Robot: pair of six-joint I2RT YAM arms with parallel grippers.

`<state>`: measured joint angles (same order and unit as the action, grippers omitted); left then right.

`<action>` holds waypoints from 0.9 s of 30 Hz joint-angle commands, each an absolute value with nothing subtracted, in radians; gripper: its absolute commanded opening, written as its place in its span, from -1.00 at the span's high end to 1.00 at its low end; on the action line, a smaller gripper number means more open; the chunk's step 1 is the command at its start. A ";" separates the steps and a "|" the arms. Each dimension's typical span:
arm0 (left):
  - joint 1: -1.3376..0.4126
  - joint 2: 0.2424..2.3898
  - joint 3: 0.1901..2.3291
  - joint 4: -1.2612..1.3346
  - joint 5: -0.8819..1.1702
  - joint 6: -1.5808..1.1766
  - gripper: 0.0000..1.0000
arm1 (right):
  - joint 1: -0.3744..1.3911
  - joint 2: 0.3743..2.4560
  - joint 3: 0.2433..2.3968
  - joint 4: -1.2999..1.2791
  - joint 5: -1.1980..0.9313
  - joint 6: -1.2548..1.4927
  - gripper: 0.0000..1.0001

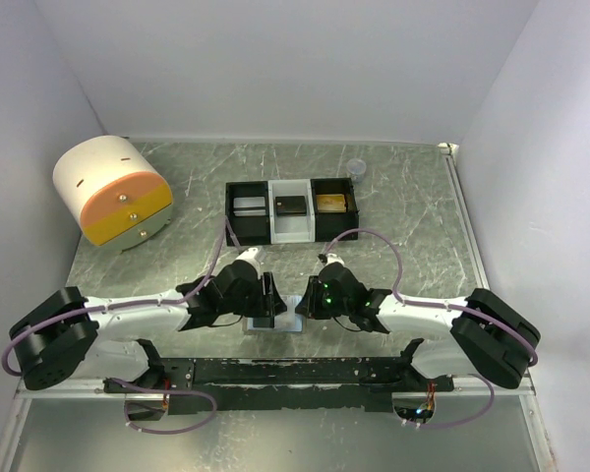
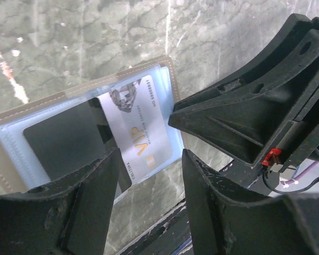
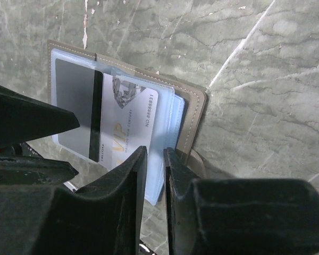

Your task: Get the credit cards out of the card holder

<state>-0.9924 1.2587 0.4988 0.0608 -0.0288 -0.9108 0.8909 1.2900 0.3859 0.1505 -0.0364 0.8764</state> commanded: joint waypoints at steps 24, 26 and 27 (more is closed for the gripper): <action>-1.002 1.355 0.495 0.060 -0.029 -0.940 0.10 | 0.883 1.321 0.487 0.253 -0.254 0.824 0.47; -1.002 1.361 0.495 0.048 -0.035 -0.944 0.12 | 0.882 1.365 0.487 0.259 -0.256 0.832 0.46; -1.004 1.362 0.498 0.033 -0.044 -0.946 0.13 | 0.882 1.383 0.493 0.238 -0.235 0.833 0.47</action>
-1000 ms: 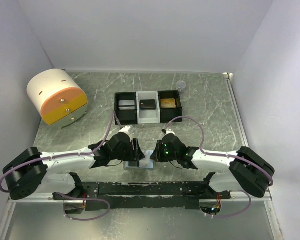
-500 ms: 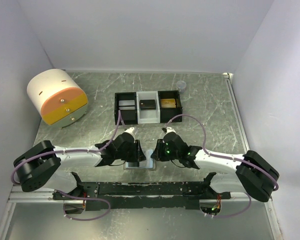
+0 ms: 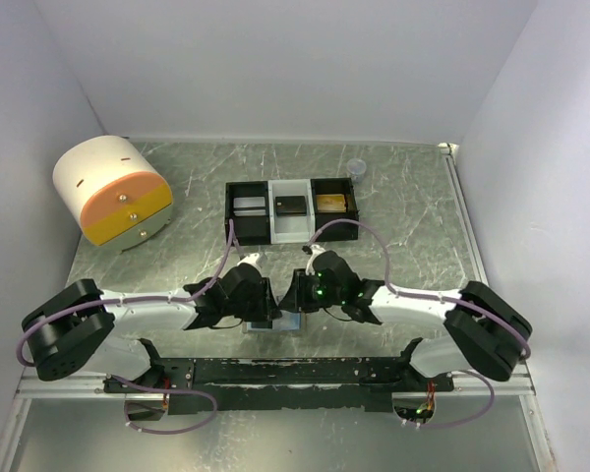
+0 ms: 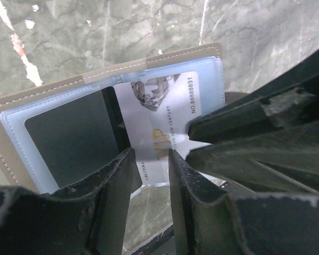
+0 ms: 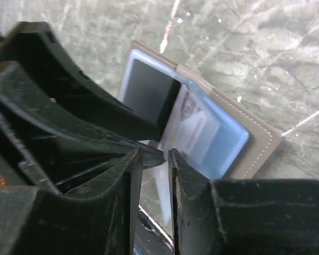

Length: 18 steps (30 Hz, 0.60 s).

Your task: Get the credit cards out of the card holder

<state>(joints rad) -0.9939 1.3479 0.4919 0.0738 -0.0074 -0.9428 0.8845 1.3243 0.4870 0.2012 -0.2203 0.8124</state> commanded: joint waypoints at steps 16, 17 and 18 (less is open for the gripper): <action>-1.011 1.340 0.440 0.114 -0.029 -0.977 0.11 | 0.867 1.426 0.412 0.109 -0.063 0.838 0.49; -1.011 1.346 0.438 0.137 -0.021 -0.984 0.11 | 0.867 1.427 0.411 0.110 -0.064 0.840 0.49; -1.011 1.353 0.439 0.150 -0.017 -0.991 0.11 | 0.867 1.425 0.411 0.110 -0.062 0.841 0.49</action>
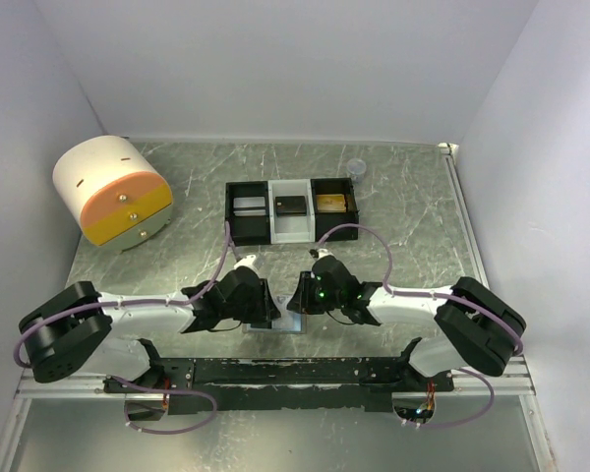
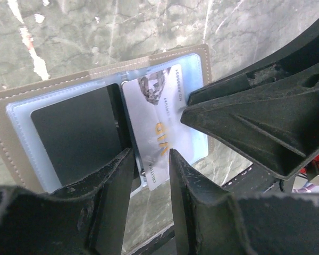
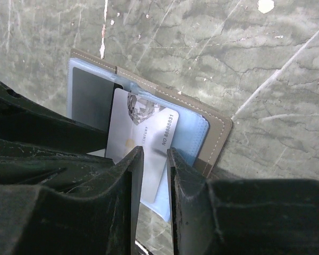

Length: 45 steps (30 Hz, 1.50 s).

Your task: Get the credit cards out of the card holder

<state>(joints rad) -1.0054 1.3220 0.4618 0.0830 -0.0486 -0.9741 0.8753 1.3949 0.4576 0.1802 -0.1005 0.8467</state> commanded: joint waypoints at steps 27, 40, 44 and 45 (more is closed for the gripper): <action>-1.011 1.336 0.239 0.513 0.002 -1.201 0.34 | 0.862 1.422 0.346 0.191 -0.127 0.874 0.49; -1.011 1.301 0.212 0.576 -0.005 -1.215 0.84 | 0.862 1.399 0.334 0.189 -0.125 0.879 0.49; -1.011 1.287 0.217 0.546 -0.006 -1.221 0.86 | 0.861 1.387 0.347 0.167 -0.116 0.867 0.48; -1.011 1.281 0.221 0.529 -0.008 -1.220 0.86 | 0.861 1.386 0.355 0.158 -0.115 0.858 0.48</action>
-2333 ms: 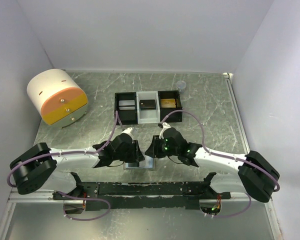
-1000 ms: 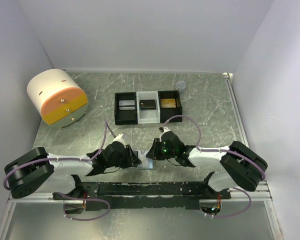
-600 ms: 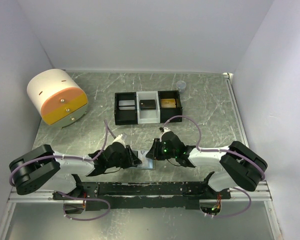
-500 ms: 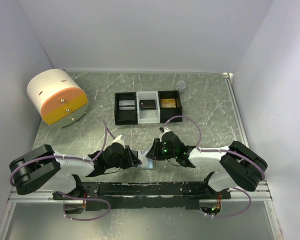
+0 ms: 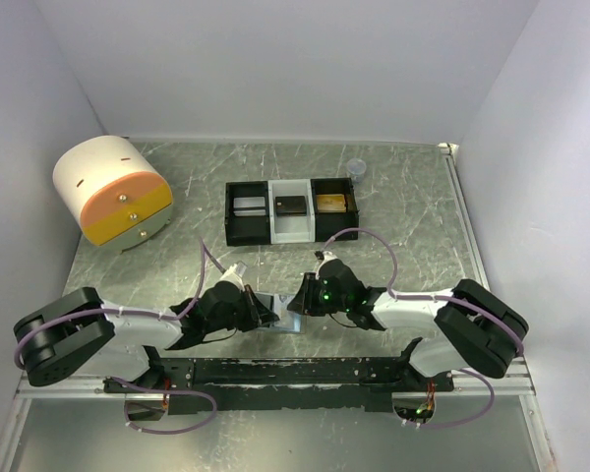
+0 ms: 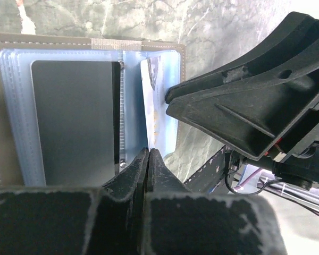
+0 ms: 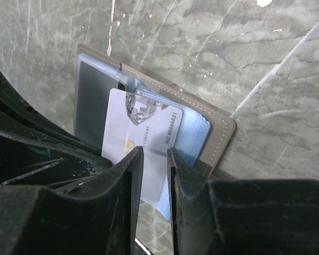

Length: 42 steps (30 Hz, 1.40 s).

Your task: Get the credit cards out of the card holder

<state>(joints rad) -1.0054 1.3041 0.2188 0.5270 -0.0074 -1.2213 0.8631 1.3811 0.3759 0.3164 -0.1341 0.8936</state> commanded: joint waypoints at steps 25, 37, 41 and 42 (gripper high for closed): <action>-1.013 1.267 0.304 0.448 0.001 -1.153 0.42 | 0.841 1.439 0.505 0.057 -0.145 0.737 0.46; -1.012 1.332 0.351 0.448 -0.003 -1.148 0.63 | 0.839 1.408 0.429 0.120 -0.148 0.794 0.49; -1.013 1.278 0.343 0.379 -0.023 -1.143 0.74 | 0.833 1.397 0.440 0.103 -0.134 0.782 0.49; -1.013 1.261 0.337 0.363 -0.029 -1.143 0.76 | 0.830 1.395 0.443 0.101 -0.134 0.779 0.48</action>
